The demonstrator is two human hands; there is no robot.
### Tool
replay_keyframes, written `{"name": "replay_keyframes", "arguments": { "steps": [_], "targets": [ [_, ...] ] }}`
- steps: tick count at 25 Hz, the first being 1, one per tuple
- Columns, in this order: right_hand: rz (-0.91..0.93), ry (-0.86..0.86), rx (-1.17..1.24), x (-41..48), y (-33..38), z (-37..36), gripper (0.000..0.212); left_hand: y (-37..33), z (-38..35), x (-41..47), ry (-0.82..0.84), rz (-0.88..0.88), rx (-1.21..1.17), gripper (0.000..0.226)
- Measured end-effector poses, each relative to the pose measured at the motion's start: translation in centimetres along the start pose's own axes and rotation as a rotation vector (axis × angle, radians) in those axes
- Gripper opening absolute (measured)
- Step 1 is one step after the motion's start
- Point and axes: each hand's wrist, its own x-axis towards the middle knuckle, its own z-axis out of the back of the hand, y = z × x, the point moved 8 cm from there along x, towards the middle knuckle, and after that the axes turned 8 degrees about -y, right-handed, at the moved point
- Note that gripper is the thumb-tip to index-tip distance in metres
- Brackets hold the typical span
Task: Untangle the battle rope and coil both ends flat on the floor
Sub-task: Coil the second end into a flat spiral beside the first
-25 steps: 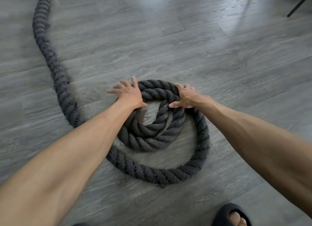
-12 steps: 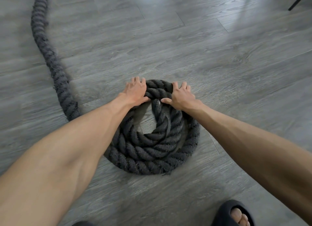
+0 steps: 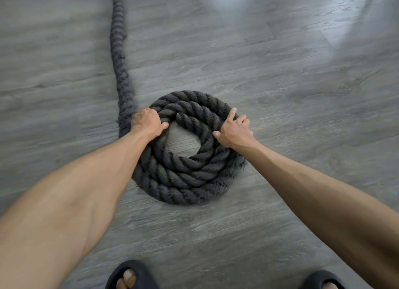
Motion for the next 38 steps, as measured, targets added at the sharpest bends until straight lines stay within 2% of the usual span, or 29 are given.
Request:
{"name": "replay_keyframes", "arguments": {
  "steps": [3,5,8,10,12,14,18,21,23,26,29,31,33,38],
  "targets": [
    [0.058,-0.038,0.013,-0.4,3.2,-0.4,0.1,3.9,-0.6,-1.1,0.04,0.13,-0.001,0.081],
    [0.141,-0.027,-0.005,-0.2,6.0,-0.9,0.093,6.4,-0.8,-1.6,0.086,0.19,0.105,0.082],
    [0.258,-0.019,-0.053,0.5,9.6,-1.4,0.079,9.9,-1.0,-1.9,0.109,0.28,0.134,0.092],
    [0.321,-0.009,-0.069,1.3,11.6,-1.7,0.077,10.0,-0.9,-1.0,0.038,0.161,0.046,0.094],
    [0.393,-0.001,-0.094,2.4,13.3,-1.9,0.076,7.6,-0.2,0.9,-0.026,-0.104,-0.071,0.1],
    [0.456,-0.004,-0.115,3.5,14.6,-1.9,0.074,5.5,0.3,3.5,0.035,-0.275,-0.114,0.107],
    [0.532,-0.013,-0.101,5.6,16.0,-2.1,0.079,7.1,-1.6,8.4,0.291,-0.299,0.008,0.141],
    [0.502,-0.037,-0.064,5.6,16.6,-1.6,0.08,10.9,-1.8,9.6,0.257,-0.168,-0.055,0.157],
    [0.351,-0.079,-0.08,4.1,16.0,-1.7,0.085,11.2,-1.7,9.8,0.214,-0.208,-0.067,0.153],
    [0.027,-0.026,-0.106,-0.9,14.7,-3.6,0.109,10.6,-0.4,9.7,0.181,-0.198,-0.074,0.142],
    [-0.065,0.084,-0.113,-3.4,15.9,-5.3,0.131,10.3,0.7,9.0,0.247,-0.152,-0.061,0.129],
    [-0.068,0.114,-0.153,-2.1,16.9,-5.1,0.133,10.6,1.1,9.0,0.258,-0.127,-0.047,0.128],
    [-0.006,0.153,-0.182,0.4,18.1,-4.4,0.125,11.9,1.1,9.6,0.262,-0.072,-0.04,0.129],
    [0.343,0.174,-0.322,9.3,24.0,-2.3,0.112,17.5,0.7,12.4,0.171,0.154,-0.076,0.1]
  ]
}}
